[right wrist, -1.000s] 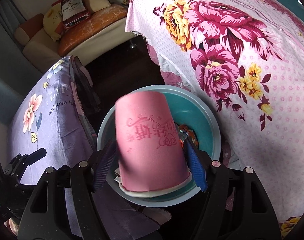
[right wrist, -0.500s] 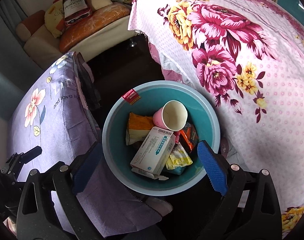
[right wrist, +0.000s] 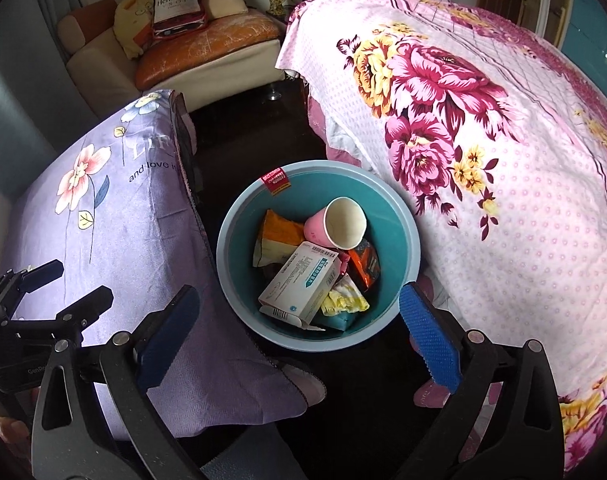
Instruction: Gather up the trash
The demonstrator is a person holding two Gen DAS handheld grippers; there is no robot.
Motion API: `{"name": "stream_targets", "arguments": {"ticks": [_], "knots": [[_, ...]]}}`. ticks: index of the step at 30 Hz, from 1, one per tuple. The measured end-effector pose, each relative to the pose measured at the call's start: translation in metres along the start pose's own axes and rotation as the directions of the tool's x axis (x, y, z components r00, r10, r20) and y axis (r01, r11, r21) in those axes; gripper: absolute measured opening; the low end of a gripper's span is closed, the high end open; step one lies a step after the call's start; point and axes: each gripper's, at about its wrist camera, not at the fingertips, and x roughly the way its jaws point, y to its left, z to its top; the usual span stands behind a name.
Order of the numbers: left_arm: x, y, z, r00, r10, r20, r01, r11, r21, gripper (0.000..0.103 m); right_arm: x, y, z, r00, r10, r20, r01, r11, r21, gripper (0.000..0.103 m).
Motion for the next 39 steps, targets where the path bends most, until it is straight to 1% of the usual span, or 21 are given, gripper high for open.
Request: {"name": "stream_targets", "arguments": {"ticks": [4,7,15,29,39], "knots": [[-0.009,0.006,-0.006,1.0,-0.009,0.007,0.009,1.0,-0.016,0.096,-0.012,0.002,-0.009,1.0,-0.009,0.019,0.01,1.0,-0.009,0.096],[-0.015,0.008,-0.01,1.0,-0.018,0.013,0.019,0.999,-0.03,0.099,-0.019,0.004,-0.015,0.999,-0.015,0.031,0.016,1.0,-0.021,0.096],[-0.023,0.01,-0.022,1.0,-0.009,0.016,0.009,0.999,-0.037,0.099,-0.031,0.009,-0.03,0.999,-0.021,0.046,0.023,0.999,-0.048,0.096],[-0.029,0.015,-0.036,1.0,0.002,0.015,-0.001,0.999,-0.045,0.099,-0.035,0.019,-0.044,0.999,0.007,0.044,-0.005,0.998,-0.064,0.096],[-0.03,0.014,-0.037,1.0,0.002,0.015,-0.002,0.999,-0.033,0.099,-0.037,0.014,-0.045,0.999,-0.003,0.051,0.005,0.999,-0.05,0.096]]}}
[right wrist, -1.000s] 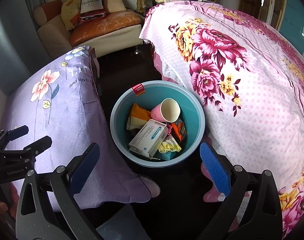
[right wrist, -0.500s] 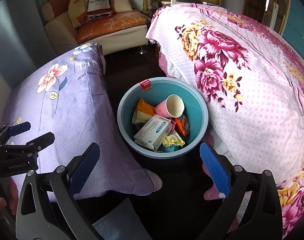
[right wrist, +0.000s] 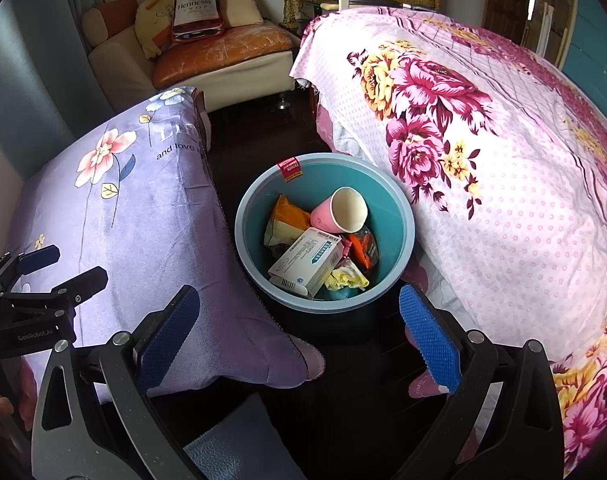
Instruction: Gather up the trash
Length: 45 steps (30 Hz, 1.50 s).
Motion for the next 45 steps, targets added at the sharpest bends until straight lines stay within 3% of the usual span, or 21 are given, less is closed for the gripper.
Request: {"name": "stream_targets", "arguments": {"ticks": [17,45], "knots": [[0.002,-0.004,-0.003,0.999,0.016,0.038,-0.017,1.0,0.016,0.099,0.018,-0.003,-0.007,0.999,-0.019,-0.035,0.019,1.0,0.014,0.096],[0.021,0.009,-0.007,0.999,0.024,0.023,-0.024,1.0,-0.011,0.099,0.05,-0.004,-0.009,0.994,-0.037,-0.101,0.04,0.999,0.023,0.096]]}}
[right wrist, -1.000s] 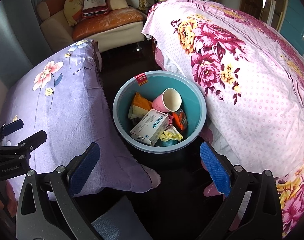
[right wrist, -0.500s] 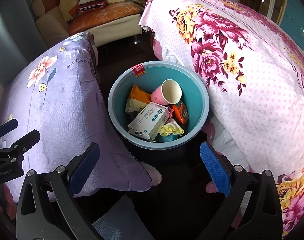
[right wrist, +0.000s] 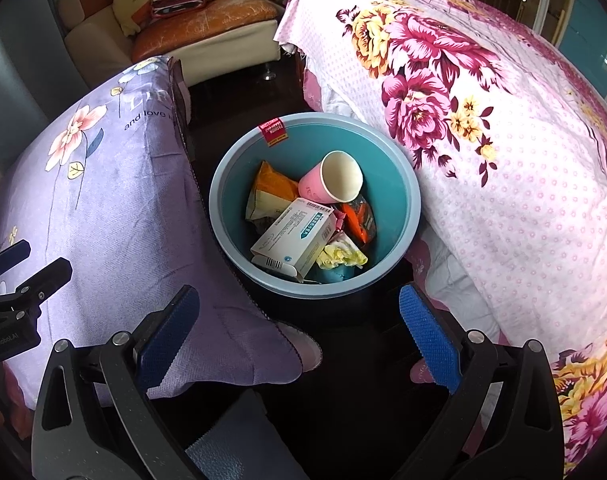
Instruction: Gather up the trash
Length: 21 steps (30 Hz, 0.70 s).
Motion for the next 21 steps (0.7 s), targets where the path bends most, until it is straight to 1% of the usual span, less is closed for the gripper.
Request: {"name": "stream_targets", "arguments": {"ticks": [11,21], "knots": [[0.002,0.006,-0.001,1.0,-0.006,-0.001,0.006,1.0,-0.015,0.099,0.002,0.008,0.003,1.0,-0.018,-0.012,0.018,1.0,-0.017,0.096],[-0.004,0.013,-0.002,1.0,-0.011,0.007,0.011,0.999,-0.031,0.099,-0.005,0.016,0.006,0.999,-0.032,-0.003,0.032,0.999,-0.035,0.096]]}}
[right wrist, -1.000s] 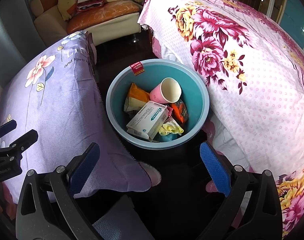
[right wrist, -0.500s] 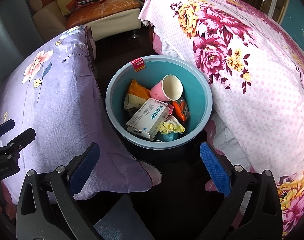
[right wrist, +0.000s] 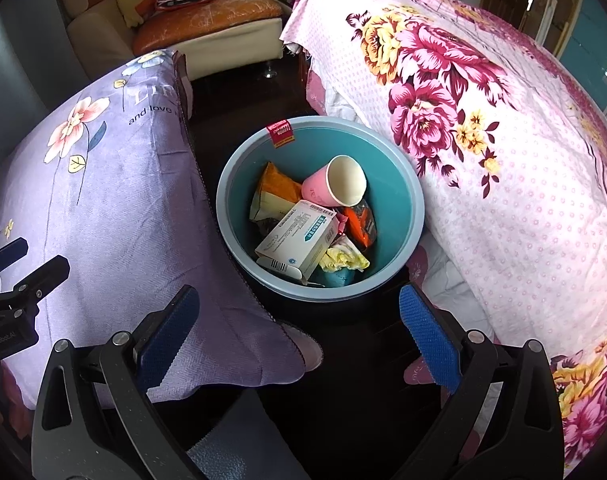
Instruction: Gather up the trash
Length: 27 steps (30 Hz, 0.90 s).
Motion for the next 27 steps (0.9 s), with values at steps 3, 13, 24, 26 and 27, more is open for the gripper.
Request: {"name": "stream_targets", "arguments": {"ticks": [3,13,24,26,27], "knots": [[-0.002,0.001,-0.001,1.0,0.0,0.006,0.0,1.0,-0.002,0.099,-0.003,0.002,0.001,1.0,-0.005,0.003,0.005,1.0,-0.006,0.096],[-0.009,0.003,-0.003,1.0,0.002,0.019,-0.001,1.0,-0.007,0.099,-0.011,0.008,0.003,1.0,-0.012,0.015,0.012,1.0,-0.019,0.096],[-0.014,0.004,-0.002,1.0,0.002,0.022,-0.001,1.0,-0.012,0.099,-0.014,0.01,0.003,1.0,-0.014,0.025,0.015,0.999,-0.028,0.096],[-0.013,0.003,-0.003,1.0,0.0,0.018,0.001,1.0,-0.015,0.099,-0.014,0.01,0.003,1.0,-0.013,0.024,0.013,0.999,-0.029,0.096],[-0.012,0.003,-0.003,1.0,0.001,0.016,-0.001,1.0,-0.014,0.099,-0.014,0.01,0.003,1.0,-0.013,0.024,0.014,0.999,-0.03,0.096]]}}
